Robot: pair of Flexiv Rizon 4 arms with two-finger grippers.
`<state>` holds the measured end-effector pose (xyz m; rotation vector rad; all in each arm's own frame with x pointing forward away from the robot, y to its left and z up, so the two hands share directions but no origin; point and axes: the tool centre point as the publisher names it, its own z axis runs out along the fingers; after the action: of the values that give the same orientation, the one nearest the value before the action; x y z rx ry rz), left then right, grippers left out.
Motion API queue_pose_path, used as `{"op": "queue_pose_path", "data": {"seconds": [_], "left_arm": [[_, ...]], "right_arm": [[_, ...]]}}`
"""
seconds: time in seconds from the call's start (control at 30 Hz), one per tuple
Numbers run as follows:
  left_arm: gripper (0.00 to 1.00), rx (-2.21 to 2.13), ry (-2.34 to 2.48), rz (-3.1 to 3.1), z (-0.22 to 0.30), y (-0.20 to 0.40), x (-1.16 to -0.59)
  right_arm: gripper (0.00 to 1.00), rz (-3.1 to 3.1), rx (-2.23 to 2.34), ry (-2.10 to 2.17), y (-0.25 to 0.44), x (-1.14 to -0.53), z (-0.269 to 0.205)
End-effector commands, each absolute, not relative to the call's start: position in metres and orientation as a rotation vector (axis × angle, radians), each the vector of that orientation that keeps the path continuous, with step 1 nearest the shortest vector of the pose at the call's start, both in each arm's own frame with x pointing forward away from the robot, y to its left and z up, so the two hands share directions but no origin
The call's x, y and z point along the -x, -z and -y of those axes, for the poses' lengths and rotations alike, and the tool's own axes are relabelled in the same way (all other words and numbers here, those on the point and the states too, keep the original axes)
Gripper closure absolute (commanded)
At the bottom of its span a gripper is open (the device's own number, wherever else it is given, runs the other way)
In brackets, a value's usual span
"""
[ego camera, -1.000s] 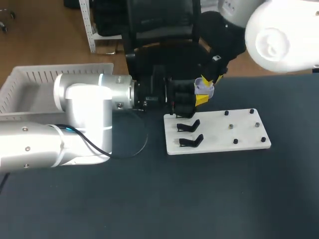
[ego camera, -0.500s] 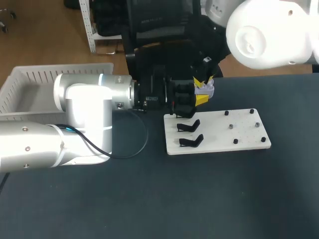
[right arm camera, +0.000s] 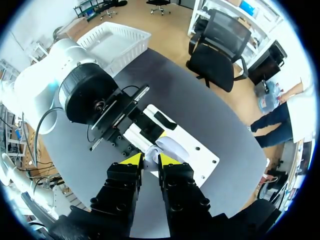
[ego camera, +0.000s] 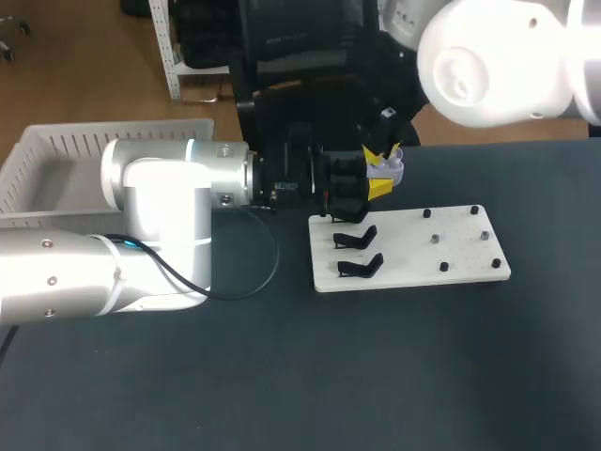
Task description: Pick up each earbud case from the left stands, insert the matching earbuds, close the lid, and place the case in the box.
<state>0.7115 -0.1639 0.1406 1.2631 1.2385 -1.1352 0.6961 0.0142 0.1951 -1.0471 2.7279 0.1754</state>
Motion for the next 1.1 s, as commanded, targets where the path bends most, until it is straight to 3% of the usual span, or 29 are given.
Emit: {"op": "queue_pose_path", "data": {"seconds": [0.03,1.1], "left_arm": [[1.00,-1.256,1.129,-1.234,0.1640,-0.1396,-0.7097],[1.00,-1.256,1.129,-1.234,0.1640,-0.1396,-0.7097]], "right_arm": [[1.00,-2.732,1.050,-0.176,-0.1945,-0.6977,-0.0156],[1.00,-2.748,1.045,-0.173,-0.1865,-0.6986,-0.0134]]}}
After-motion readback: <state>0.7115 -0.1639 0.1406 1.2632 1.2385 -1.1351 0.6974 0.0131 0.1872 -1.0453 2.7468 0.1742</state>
